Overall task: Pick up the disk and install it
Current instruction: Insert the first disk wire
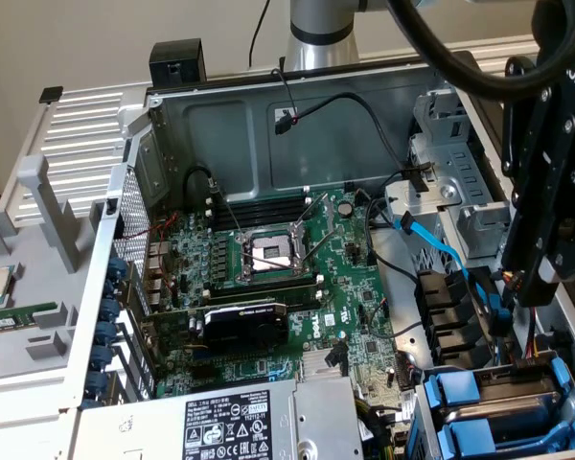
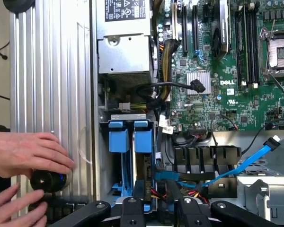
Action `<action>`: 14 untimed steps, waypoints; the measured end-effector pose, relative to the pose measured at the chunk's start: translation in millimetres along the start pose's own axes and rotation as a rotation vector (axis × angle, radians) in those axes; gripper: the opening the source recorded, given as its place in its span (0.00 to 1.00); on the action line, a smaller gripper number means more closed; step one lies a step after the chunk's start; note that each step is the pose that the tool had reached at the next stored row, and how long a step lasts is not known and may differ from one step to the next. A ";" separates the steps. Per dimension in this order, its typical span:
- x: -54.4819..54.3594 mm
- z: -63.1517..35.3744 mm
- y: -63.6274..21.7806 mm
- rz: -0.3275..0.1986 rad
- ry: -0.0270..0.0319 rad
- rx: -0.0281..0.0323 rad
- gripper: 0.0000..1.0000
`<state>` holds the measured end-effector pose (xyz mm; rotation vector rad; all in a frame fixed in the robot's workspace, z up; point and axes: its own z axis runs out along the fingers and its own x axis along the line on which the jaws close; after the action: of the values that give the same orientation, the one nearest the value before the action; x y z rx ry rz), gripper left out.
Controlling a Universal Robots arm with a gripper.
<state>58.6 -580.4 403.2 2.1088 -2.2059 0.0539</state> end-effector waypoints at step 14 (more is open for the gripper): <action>-4.8 8.7 4.9 0.007 0.0261 -0.0053 0.33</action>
<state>53.5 -576.1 394.3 2.0857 -2.1964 0.0756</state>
